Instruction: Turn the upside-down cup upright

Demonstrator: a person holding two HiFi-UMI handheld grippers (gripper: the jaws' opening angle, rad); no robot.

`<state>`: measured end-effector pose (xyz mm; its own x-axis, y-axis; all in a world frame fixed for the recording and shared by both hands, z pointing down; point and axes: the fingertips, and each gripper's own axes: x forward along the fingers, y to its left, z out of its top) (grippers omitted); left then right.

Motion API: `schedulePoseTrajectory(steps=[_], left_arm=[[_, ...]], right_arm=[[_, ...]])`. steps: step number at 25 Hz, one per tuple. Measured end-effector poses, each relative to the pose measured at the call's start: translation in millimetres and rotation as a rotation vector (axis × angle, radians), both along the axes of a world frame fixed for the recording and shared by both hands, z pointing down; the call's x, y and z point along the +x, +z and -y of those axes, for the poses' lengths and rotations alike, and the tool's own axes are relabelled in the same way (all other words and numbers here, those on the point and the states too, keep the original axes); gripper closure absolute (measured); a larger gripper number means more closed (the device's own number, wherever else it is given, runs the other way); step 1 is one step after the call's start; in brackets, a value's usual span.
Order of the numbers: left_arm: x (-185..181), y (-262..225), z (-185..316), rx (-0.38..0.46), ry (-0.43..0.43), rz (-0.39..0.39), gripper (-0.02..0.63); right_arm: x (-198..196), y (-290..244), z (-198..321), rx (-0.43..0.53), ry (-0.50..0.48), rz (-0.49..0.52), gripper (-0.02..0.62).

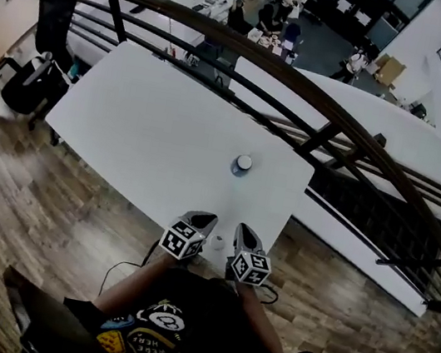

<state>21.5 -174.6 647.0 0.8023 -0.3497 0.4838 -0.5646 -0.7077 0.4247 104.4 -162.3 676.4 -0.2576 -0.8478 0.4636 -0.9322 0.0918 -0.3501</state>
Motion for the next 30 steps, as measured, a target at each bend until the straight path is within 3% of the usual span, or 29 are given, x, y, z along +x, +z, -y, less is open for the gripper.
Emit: schedulePoseTrajectory(steps=[2,6,13,18,25,30], left_arm=[[16.7,-9.7,-26.7,0.058,0.027,0.024,0.603],[49.7,-26.6,-88.9,0.251,0.077,0.121,0.603],[56.2,-27.1,-215.3,0.172,-0.046,0.115,0.603],[51.2,-38.5,-254.9,0.166,-0.176,0.085,0.603],[38.5,-71.4,-262.4,0.225,-0.159,0.027,0.603],[38.8,-89.7,-292.1,0.251,-0.078,0.024,0.603]], right_arm=[[-6.0,-16.5,-18.6,0.039,-0.060,0.015,0.597],[2.9,-45.6,-69.1,0.112,-0.150,0.018,0.597],[42.8,-49.3,-192.3,0.096,-0.183,0.046,0.597],[58.7,-63.1,-239.8,0.113,-0.169,0.078,0.597],[32.5,-99.5,-262.0,0.205,-0.184,-0.011,0.597],[18.2,-116.3,-284.8,0.191,-0.193,-0.018,0.597]])
